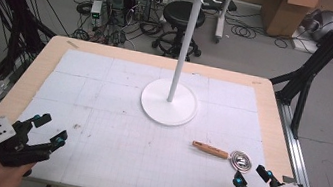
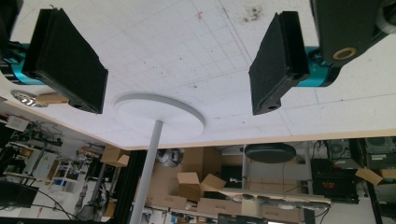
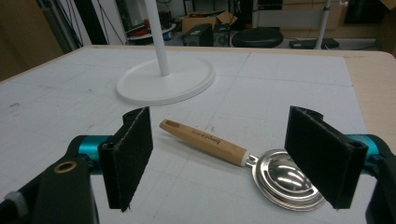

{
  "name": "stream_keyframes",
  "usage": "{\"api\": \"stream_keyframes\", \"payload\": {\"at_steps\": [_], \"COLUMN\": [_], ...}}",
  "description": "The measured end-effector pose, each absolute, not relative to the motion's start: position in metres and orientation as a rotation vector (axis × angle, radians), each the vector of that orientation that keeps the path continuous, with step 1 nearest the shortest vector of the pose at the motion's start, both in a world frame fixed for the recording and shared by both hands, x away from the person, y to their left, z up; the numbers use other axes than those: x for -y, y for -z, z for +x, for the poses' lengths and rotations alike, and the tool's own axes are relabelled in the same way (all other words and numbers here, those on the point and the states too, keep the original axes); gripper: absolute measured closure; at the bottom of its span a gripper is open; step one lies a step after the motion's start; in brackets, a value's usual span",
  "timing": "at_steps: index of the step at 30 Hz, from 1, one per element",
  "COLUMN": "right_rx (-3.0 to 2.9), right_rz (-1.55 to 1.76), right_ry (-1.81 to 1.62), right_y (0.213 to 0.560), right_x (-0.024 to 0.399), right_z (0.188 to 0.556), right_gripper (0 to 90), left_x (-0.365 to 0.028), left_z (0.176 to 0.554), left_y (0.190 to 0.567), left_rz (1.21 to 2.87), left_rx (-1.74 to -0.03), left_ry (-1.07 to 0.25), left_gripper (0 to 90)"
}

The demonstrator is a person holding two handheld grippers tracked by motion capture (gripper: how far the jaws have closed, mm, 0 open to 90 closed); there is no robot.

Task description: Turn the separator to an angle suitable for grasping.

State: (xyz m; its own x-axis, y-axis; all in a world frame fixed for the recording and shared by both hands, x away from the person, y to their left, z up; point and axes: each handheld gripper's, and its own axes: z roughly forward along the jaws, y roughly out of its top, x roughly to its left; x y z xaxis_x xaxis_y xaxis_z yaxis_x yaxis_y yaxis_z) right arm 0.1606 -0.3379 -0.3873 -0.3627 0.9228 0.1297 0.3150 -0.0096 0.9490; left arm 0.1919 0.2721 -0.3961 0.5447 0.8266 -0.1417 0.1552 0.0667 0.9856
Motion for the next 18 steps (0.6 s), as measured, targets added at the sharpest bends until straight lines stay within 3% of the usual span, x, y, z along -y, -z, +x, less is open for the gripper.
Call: {"api": "stream_keyframes", "payload": {"at_steps": [16, 18], "right_rx": [-1.806, -1.811], "right_rz": [1.271, 1.278], "right_ry": [-1.414, -1.377], "right_y": [0.391, 0.392], "right_x": [0.336, 0.339], "right_z": [0.18, 0.19], "right_gripper": [21.4, 32.3], "left_x": [-0.275, -0.275], "left_z": [0.192, 0.192], "left_y": [0.399, 0.4], "left_rz": [1.452, 1.451], "left_rx": [-0.919, -0.925], "left_ry": [-0.613, -0.609], "left_gripper": [19.8, 19.8]}}
